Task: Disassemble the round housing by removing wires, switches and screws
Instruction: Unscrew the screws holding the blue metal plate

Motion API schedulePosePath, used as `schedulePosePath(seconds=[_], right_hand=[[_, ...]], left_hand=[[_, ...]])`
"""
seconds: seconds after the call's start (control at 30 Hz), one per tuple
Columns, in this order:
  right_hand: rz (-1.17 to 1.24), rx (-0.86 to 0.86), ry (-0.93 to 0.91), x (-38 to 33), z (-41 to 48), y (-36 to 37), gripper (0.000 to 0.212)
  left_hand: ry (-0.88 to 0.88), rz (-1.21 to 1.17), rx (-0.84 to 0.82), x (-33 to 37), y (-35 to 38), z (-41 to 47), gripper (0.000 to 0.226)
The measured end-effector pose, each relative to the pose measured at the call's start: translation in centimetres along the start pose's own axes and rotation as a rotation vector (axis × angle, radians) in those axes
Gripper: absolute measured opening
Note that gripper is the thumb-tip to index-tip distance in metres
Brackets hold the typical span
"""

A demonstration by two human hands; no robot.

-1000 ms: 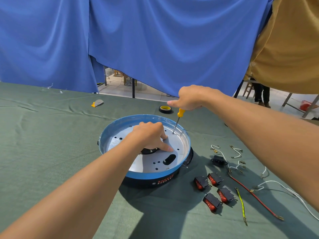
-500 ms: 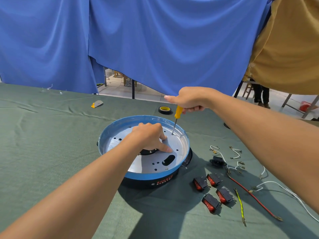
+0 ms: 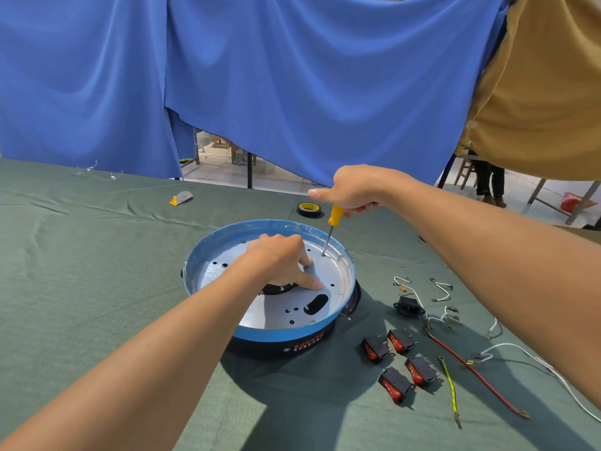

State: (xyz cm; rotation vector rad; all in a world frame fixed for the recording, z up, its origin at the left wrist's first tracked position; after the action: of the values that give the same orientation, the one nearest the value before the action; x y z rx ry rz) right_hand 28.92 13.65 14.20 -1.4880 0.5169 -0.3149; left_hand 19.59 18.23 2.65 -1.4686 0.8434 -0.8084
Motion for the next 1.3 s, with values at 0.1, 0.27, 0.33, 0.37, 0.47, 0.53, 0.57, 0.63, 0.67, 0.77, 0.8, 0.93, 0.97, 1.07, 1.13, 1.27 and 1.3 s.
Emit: schedulePosePath(seconds=[0.1, 0.27, 0.33, 0.37, 0.47, 0.53, 0.57, 0.63, 0.67, 0.77, 0.8, 0.93, 0.97, 1.07, 1.13, 1.27, 1.3], right_hand=[[-0.043, -0.003, 0.004, 0.0, 0.1, -0.1, 0.047], [0.074, -0.058, -0.062, -0.3, -0.1, 0.1, 0.012], [0.113, -0.074, -0.071, -0.3, -0.2, 0.3, 0.013], [0.092, -0.073, -0.067, -0.3, -0.1, 0.5, 0.025], [-0.027, 0.027, -0.045, -0.2, 0.2, 0.1, 0.058], [-0.059, 0.064, -0.044, -0.3, 0.2, 0.0, 0.051], [-0.058, 0.057, -0.051, -0.4, 0.1, 0.1, 0.045], [-0.036, 0.017, -0.072, -0.9, -0.1, 0.2, 0.025], [-0.023, 0.0, -0.085, -1.2, -0.2, 0.3, 0.019], [-0.003, -0.08, -0.082, -1.4, -0.2, 0.7, 0.029], [-0.019, -0.089, -0.076, -1.5, -0.3, 0.7, 0.035], [0.0, -0.008, -0.026, -1.2, 0.0, 0.2, 0.062], [-0.026, 0.009, -0.023, -1.2, 0.0, 0.2, 0.057], [-0.083, 0.022, -0.027, -1.2, -0.2, 0.2, 0.034], [-0.059, -0.034, -0.047, -1.4, -0.4, 0.3, 0.022], [0.054, -0.144, -0.074, -1.3, -0.5, 0.9, 0.005], [0.055, -0.139, -0.066, -1.2, -0.6, 0.9, 0.005]], left_hand=[[-0.002, 0.002, 0.001, 0.0, 0.0, 0.0, 0.072], [-0.001, 0.009, -0.007, 0.0, 0.0, 0.0, 0.072], [-0.004, 0.01, -0.01, 0.0, 0.0, 0.0, 0.072], [-0.006, 0.009, -0.011, 0.0, 0.0, 0.0, 0.072], [-0.005, 0.004, -0.013, 0.0, 0.1, 0.1, 0.072], [-0.003, 0.003, -0.009, 0.0, 0.1, 0.0, 0.072], [-0.003, 0.006, -0.006, 0.0, 0.1, 0.0, 0.072], [-0.006, 0.013, -0.005, 0.0, 0.1, 0.0, 0.073], [-0.012, 0.013, -0.007, -0.1, 0.1, 0.0, 0.073], [-0.022, 0.01, -0.019, -0.2, 0.1, 0.0, 0.074], [-0.023, 0.008, -0.021, -0.2, 0.1, 0.0, 0.073], [-0.022, 0.003, -0.015, -0.2, 0.2, 0.0, 0.071], [-0.02, 0.003, -0.013, -0.2, 0.1, 0.0, 0.071], [-0.013, 0.009, -0.011, -0.1, 0.1, -0.1, 0.071], [-0.01, 0.012, -0.011, 0.0, 0.1, -0.1, 0.071], [-0.006, 0.013, -0.006, -0.1, 0.1, -0.1, 0.071], [-0.004, 0.014, -0.004, -0.1, 0.1, -0.1, 0.071]])
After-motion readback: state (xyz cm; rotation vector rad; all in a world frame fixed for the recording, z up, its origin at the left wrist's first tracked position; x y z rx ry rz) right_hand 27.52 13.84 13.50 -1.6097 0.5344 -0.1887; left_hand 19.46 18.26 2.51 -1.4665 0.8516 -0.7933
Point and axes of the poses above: each hand's wrist, its own z-axis towards the middle knuckle, its own y-axis out of the palm, x = y × z, the point moved 9 cm from there along z, towards the middle knuckle, and after that the axes turned 7 degrees about z, right-handed, at the moved point
